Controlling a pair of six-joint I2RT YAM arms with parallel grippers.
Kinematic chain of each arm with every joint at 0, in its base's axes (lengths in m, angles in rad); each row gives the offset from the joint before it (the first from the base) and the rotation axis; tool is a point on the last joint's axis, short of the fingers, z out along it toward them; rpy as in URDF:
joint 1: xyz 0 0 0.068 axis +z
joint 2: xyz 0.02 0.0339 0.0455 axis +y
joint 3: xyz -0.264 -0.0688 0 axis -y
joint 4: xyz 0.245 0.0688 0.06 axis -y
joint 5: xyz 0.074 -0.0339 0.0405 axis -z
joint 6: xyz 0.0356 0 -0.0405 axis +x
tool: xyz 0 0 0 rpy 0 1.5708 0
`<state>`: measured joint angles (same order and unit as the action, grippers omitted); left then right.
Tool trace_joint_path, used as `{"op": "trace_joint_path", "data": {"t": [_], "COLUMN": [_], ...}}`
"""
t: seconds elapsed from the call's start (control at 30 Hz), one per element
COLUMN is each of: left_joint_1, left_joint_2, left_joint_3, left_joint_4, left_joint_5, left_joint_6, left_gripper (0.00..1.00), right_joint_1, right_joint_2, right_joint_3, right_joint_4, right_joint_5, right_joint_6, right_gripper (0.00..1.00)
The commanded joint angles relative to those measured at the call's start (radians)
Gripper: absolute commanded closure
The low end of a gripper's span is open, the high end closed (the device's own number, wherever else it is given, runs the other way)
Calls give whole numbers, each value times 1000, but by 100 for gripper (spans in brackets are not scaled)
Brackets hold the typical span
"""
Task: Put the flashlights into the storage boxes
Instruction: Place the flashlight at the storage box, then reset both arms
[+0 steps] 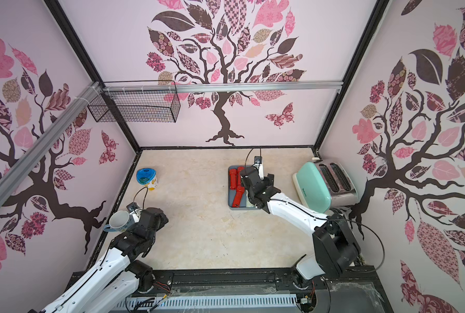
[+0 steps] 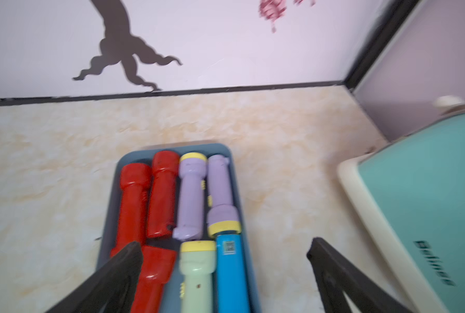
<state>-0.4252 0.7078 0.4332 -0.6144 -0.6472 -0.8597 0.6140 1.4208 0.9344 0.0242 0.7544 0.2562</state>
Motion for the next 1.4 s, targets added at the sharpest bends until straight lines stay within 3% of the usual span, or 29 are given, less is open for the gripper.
{"op": "trace_joint_path", "data": {"t": [0.0,0.13,0.2,0.33,0.43,0.5,0.6,0.7,0.77,0.93,1.03,1.07,1.13,1.23,1.37], "left_joint_1": [2,2,2,0,0,-4,-27,-78,-114,-132,-131,-131,-127,-88,7], "left_joint_2": [-3,13,15,-1,-24,-41,-59,-52,-33,140,328,383,529,650,597], "left_joint_3": [-53,-52,-50,-61,-79,-104,-139,-113,-76,45,116,149,228,277,212], "left_joint_4": [78,90,88,94,123,188,321,340,365,537,675,689,671,667,670], "left_joint_5": [25,42,38,39,59,108,197,119,33,-112,-154,-187,-293,-326,-140], "left_joint_6": [-1,18,14,18,38,89,196,238,263,482,746,793,834,869,815], "left_gripper": [2,2,3,2,2,2,2,2,3,3,2,3,2,2,2], "right_joint_1": [-63,-293,-360,-366,-367,-367,-367,-372,-402,-444,-511,-516,-490,-478,-487], "right_joint_2": [-87,-155,-154,-57,18,54,59,84,111,113,118,150,168,136,142], "right_joint_3": [-219,-314,-405,-569,-561,-563,-525,-589,-631,-649,-693,-716,-720,-691,-683], "right_joint_4": [401,306,423,805,858,902,824,1035,1130,1148,1192,1294,1323,1217,1213], "right_joint_5": [233,-19,-104,-128,-131,-197,-241,-243,-249,-329,-428,-427,-399,-372,-383], "right_joint_6": [-351,-159,-170,-246,-223,-232,-250,-324,-292,-263,-197,-207,-238,-225,-224], "right_gripper": [0,0,1,1,1,0,0,0,0,0,0,0,0,0,1]}}
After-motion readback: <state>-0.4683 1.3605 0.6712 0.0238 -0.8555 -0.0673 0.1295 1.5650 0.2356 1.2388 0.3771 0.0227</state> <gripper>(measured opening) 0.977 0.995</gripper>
